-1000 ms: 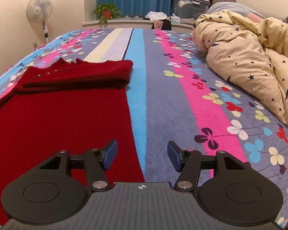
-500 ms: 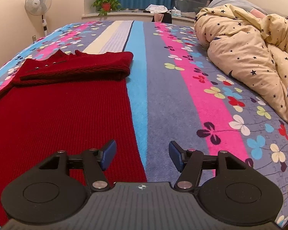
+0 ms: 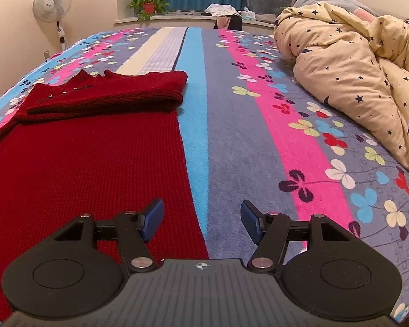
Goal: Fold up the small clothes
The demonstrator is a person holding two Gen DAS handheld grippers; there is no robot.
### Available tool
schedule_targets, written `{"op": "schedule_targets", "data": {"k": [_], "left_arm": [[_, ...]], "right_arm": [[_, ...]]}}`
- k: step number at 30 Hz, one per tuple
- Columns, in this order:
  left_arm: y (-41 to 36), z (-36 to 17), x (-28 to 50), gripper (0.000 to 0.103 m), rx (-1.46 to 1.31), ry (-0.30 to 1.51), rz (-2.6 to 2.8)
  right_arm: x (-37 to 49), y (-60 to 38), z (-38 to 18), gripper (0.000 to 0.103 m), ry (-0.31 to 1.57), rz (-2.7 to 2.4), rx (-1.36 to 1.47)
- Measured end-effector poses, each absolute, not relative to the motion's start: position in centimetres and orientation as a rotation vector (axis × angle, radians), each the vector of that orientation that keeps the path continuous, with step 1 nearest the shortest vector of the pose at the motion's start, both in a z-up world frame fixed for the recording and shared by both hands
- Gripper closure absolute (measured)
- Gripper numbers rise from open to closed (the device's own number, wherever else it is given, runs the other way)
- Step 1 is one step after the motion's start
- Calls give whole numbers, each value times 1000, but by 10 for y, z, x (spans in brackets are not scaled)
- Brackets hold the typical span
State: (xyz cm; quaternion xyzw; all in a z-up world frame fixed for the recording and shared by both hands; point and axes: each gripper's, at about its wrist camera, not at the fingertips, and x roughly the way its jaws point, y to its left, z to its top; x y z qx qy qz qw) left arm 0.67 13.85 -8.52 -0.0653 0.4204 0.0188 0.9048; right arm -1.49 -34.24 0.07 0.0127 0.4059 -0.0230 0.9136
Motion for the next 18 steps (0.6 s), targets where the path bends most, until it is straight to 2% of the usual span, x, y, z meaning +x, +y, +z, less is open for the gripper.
{"op": "schedule_targets", "data": {"k": [9,18], "left_arm": [[143,-79,3,33,-171,833,37],[139,-87,5,35,-145,887,28]], "right_arm": [[-12,-347,-3,39,863,-52,37],[-8,-367,-15,39,940,-109,177]]}}
